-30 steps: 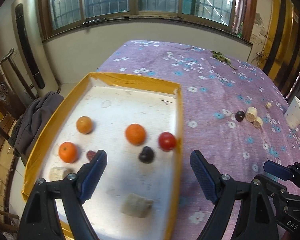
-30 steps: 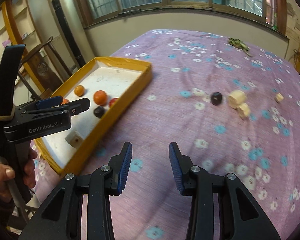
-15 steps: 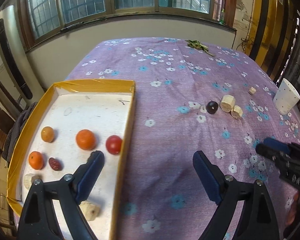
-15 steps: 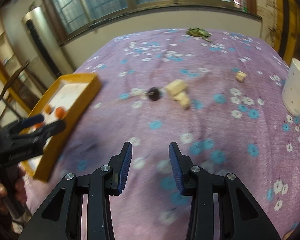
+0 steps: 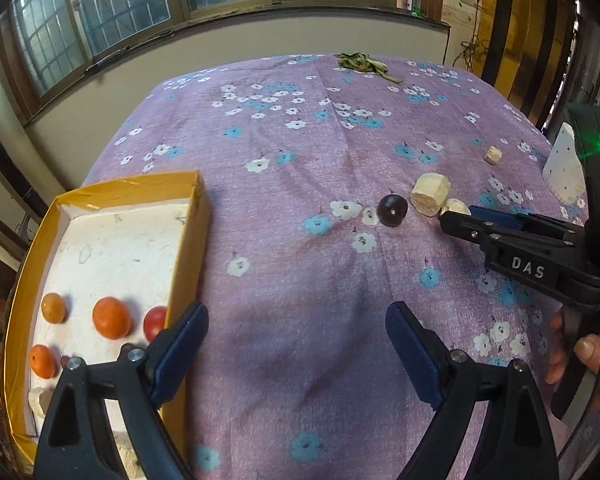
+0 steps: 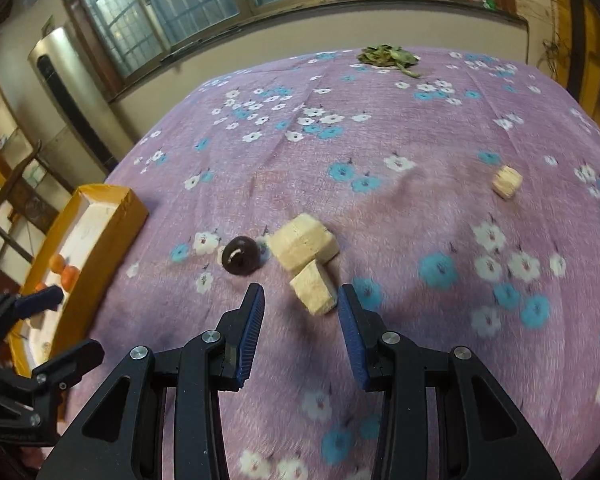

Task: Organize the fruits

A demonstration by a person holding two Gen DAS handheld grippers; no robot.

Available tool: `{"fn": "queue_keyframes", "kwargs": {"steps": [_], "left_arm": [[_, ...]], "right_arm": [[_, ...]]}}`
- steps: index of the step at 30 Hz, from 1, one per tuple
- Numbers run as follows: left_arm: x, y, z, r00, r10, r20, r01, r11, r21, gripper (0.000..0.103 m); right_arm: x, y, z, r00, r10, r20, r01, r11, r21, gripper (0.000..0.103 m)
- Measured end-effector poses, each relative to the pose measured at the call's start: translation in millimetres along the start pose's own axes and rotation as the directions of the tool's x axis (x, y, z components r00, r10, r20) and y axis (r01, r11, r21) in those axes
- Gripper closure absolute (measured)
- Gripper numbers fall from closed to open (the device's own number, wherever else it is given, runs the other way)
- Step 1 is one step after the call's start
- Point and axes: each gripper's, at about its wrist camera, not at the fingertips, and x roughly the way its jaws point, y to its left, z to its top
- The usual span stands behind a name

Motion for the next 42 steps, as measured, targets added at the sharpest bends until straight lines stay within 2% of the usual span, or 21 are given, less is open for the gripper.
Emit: {"fn": "queue_keyframes", "kwargs": {"steps": [1,4,10,15,17,21,22,26,28,33,34,35,39,42], "left_arm": [[2.5,-2.2,2.0,1.0,-0.003,-0.004,0.003,1.0,0.005,0.011],[12.7,-10.2,9.4,1.0,-0.009,-0.015,0.009,1.0,0.018,0.011],[35.3,-20.8,30.0,0.997,-0.074,-0.029,0.075,0.997,0.005,0.011],[54.0,-33.6,47.3,0.991,-0.129,-0.021,0.129,0.992,0.008,0.012],[60.2,-40.5,52.1,0.988,-0.151,-0.019,0.151,0.988,0.028,0.018],[77.1,-53.9,57.6,0.985,-0.162,-0.053,0.166,0.983,0.075,0.047],[80.5,-55.2,57.8,0.986,-0.156,-0.057,0.161,0.984,0.077,0.05],[79.0,-56.2,56.8,0.987,-0.157,-0.037,0.16,0.983,0.09,0.05],[78.3,-56.1,55.2,0.987,-0.159,-0.032,0.162,0.981,0.103,0.049],[79.9,-54.6,55.8,0.986,-0.168,-0.021,0.17,0.98,0.109,0.045],[80.5,-55.3,56.3,0.986,-0.167,-0.012,0.167,0.98,0.11,0.045],[80.6,-55.3,56.3,0.985,-0.17,-0.007,0.169,0.979,0.11,0.045],[77.6,-48.5,53.7,0.979,-0.202,0.009,0.2,0.975,0.097,0.069],[70.4,-37.6,48.9,0.97,-0.242,0.008,0.242,0.969,0.051,0.072]], "right_arm": [[3.6,-1.1,1.2,1.0,0.004,-0.006,-0.004,1.0,-0.006,0.075],[9.6,-3.6,-0.4,1.0,-0.008,-0.01,0.007,0.999,-0.036,0.084],[-12.1,-15.4,-8.1,0.999,0.003,0.032,-0.002,1.0,-0.013,0.085],[-26.9,-25.4,-15.2,0.999,0.0,0.033,0.0,1.0,-0.005,0.085],[-30.3,-29.6,-16.7,0.999,0.002,0.035,-0.002,1.0,0.005,0.085],[-30.9,-35.1,-17.3,1.0,0.005,0.031,-0.006,1.0,0.022,0.085],[-29.2,-36.1,-17.0,1.0,0.012,0.021,-0.013,1.0,0.025,0.085],[-26.2,-35.7,-14.0,1.0,0.012,0.016,-0.012,0.999,0.033,0.084],[-21.3,-32.8,-11.1,1.0,0.008,0.01,-0.008,1.0,0.028,0.07],[-8.3,-24.3,-9.1,0.999,-0.048,-0.006,0.048,0.999,-0.022,0.071],[-6.1,-23.2,-8.8,0.997,-0.072,-0.003,0.072,0.997,-0.036,0.076],[-5.9,-23.2,-9.4,0.996,-0.084,0.003,0.084,0.995,-0.045,0.077],[-12.3,-22.6,-11.3,0.995,-0.103,0.01,0.104,0.994,-0.043,0.077],[-26.2,-18.5,-12.9,0.994,-0.109,0.031,0.111,0.993,-0.05,0.077]]}}
